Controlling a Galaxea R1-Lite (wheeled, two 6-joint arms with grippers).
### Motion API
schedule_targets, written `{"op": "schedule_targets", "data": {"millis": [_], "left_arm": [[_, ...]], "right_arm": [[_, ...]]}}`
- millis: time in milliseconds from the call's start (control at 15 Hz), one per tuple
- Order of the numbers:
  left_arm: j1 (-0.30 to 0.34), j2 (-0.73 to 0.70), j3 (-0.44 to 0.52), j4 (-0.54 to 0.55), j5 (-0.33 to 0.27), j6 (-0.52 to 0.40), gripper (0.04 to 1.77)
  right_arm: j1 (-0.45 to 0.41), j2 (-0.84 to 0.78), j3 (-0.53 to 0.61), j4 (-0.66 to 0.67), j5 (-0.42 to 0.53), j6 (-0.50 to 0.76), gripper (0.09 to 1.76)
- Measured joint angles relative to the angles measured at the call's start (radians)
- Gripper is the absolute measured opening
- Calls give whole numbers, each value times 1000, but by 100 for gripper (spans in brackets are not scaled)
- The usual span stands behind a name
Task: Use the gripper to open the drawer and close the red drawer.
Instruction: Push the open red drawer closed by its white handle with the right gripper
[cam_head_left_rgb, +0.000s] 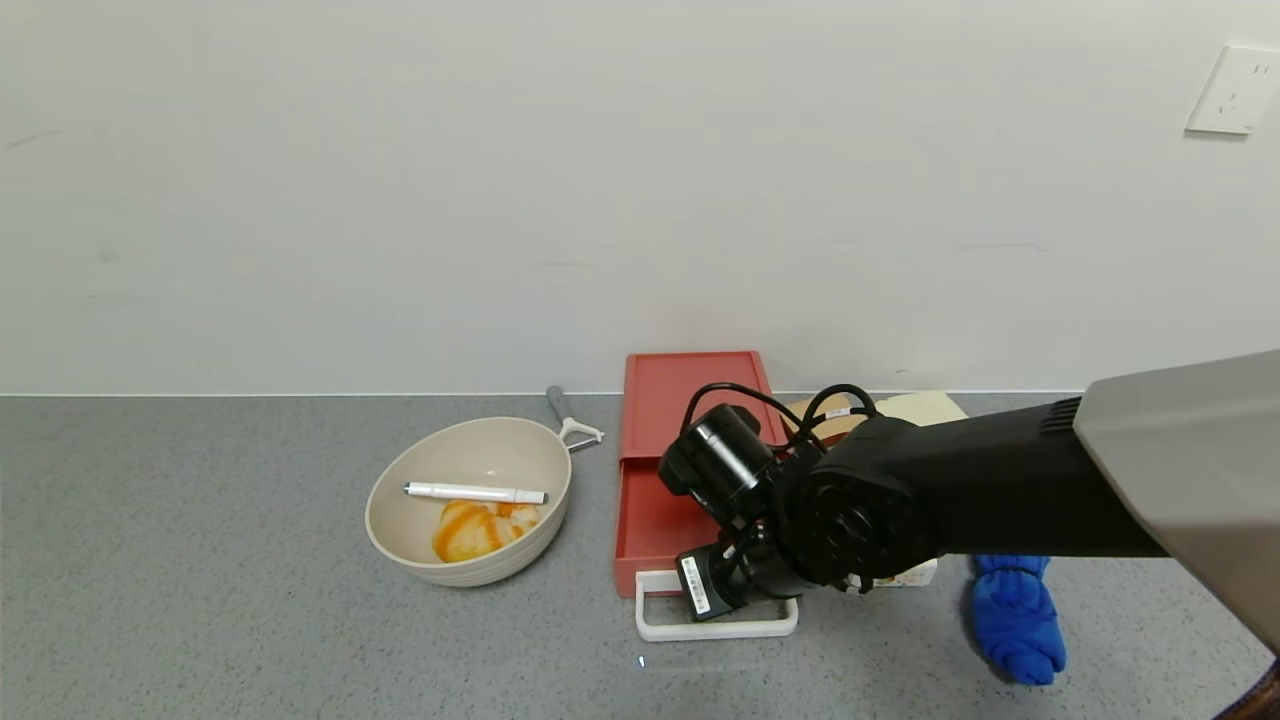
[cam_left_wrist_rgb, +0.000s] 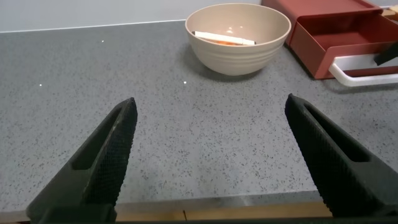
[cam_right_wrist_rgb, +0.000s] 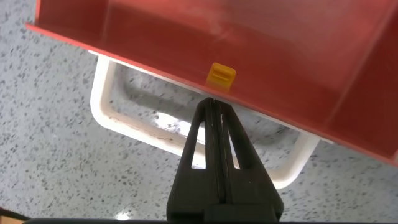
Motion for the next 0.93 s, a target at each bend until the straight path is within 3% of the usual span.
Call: {"op": "schedule_targets", "data": {"millis": [933], "left_arm": [[0,0,0,0,0,0,172]], "right_arm": [[-70,89,-149,-44,2,-66,12]]}}
